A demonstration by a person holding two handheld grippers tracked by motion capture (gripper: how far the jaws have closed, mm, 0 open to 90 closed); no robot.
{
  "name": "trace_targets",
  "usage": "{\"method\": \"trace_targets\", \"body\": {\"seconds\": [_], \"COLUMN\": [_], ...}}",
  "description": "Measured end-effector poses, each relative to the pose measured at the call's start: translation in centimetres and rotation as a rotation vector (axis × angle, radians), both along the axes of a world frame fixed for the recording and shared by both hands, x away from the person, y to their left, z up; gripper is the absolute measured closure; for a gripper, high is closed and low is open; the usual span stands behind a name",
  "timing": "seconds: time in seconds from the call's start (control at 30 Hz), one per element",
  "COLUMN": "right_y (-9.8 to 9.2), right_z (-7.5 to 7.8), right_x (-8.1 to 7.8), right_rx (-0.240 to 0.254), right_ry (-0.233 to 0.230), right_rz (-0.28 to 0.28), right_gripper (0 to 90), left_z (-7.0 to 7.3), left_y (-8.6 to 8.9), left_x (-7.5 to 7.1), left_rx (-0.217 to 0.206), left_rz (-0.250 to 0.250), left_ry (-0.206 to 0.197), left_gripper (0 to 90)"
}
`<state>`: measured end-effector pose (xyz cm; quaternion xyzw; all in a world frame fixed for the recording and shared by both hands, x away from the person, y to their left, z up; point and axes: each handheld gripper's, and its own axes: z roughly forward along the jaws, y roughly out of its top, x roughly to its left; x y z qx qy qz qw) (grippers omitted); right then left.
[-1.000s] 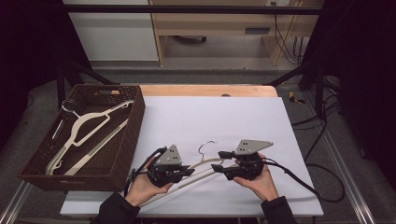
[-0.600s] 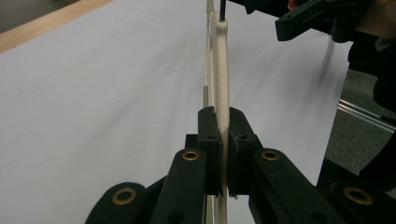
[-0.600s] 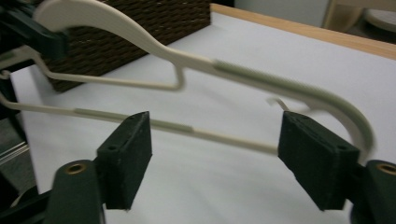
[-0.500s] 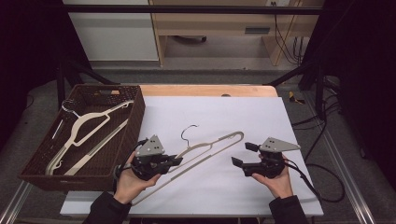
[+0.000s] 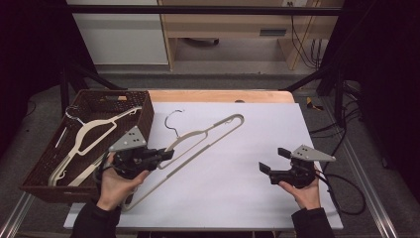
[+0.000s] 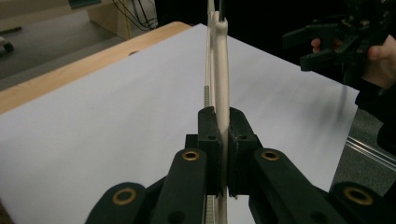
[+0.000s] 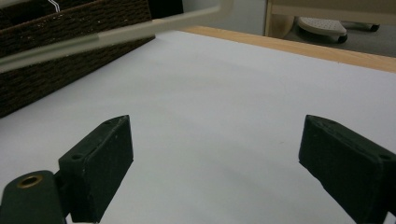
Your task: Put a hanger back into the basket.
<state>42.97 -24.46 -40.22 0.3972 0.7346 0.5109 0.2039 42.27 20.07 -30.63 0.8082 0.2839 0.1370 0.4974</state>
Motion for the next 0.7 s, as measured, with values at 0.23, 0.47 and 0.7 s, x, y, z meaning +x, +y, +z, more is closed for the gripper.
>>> {"method": "trace_targets", "body": {"seconds": [0.23,0.47,0.7], "right_y": [-0.2,-0.6,-0.7], "right_z": [0.1,0.1,0.1], "right_x": [-0.1,-0.1,-0.1], "right_rx": [0.001,0.0,-0.003], "right_ry": [0.0,-0.002,0.001], "right_rz": [-0.02,-0.04,-0.036], "right_gripper": [8.1,7.1,6.9], "left_z": [3.1,4.4,4.5], "left_y": [2.9,6.2,9.7], "left_x": [1.0,2.5,3.7], "left_rx": [-0.003,0.0,0.012], "left_rz": [0.036,0.084,0.12], "left_ry": [-0.042,-0.043,-0.059], "left_gripper": [86.2,86.2,86.2]}}
